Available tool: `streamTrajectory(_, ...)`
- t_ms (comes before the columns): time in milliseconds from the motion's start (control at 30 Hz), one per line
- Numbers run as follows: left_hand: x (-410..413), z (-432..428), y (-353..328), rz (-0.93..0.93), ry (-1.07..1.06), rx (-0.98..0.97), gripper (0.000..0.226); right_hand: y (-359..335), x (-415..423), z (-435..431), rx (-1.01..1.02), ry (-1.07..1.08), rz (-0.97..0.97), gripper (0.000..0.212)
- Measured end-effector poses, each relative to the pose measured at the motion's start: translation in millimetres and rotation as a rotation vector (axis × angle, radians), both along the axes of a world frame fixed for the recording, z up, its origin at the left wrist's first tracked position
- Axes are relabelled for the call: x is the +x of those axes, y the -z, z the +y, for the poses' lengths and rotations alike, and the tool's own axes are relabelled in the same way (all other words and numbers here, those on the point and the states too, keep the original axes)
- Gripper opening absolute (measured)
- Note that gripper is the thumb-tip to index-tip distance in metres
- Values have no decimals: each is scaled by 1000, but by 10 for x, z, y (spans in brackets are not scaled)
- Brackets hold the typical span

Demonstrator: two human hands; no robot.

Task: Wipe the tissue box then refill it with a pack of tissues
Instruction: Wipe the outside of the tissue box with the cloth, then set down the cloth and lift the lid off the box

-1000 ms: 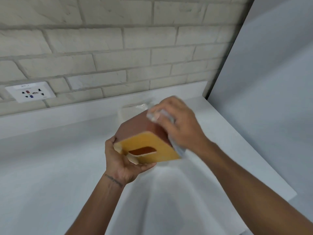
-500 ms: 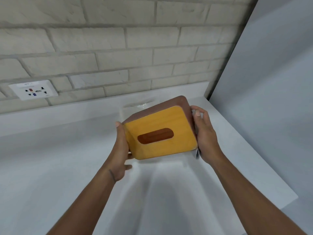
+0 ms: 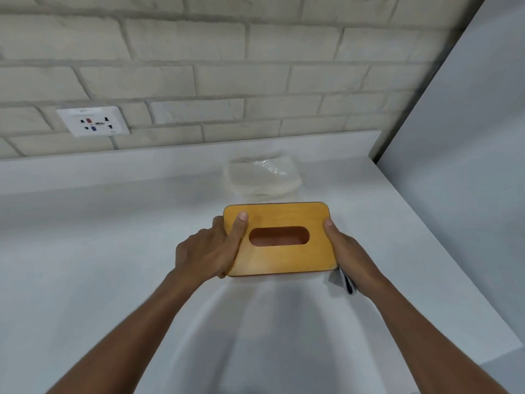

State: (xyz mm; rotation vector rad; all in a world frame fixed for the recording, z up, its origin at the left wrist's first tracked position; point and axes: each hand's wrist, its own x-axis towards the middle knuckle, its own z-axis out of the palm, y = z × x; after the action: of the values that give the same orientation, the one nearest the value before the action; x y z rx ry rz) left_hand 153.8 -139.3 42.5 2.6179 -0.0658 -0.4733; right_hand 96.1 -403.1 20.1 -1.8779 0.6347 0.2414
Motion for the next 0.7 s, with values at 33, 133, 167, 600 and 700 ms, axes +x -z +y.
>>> streamTrajectory(33, 7, 8, 38, -11, 9, 9, 83, 27, -4, 24, -4, 3, 14, 75)
streamTrajectory(133, 53, 41, 113, -20, 23, 15, 82, 85, 4, 38, -20, 9, 55, 76)
streamTrajectory(167, 68, 56, 132, -16, 22, 11, 82, 88, 16, 36, -24, 5, 65, 78)
streamTrajectory(600, 106, 216, 291, 15, 34, 10, 90, 120, 116, -39, 7, -144, 126, 67)
streamTrajectory(700, 95, 252, 297, 42, 8, 1, 89, 92, 144, -64, -15, -198, 155, 69)
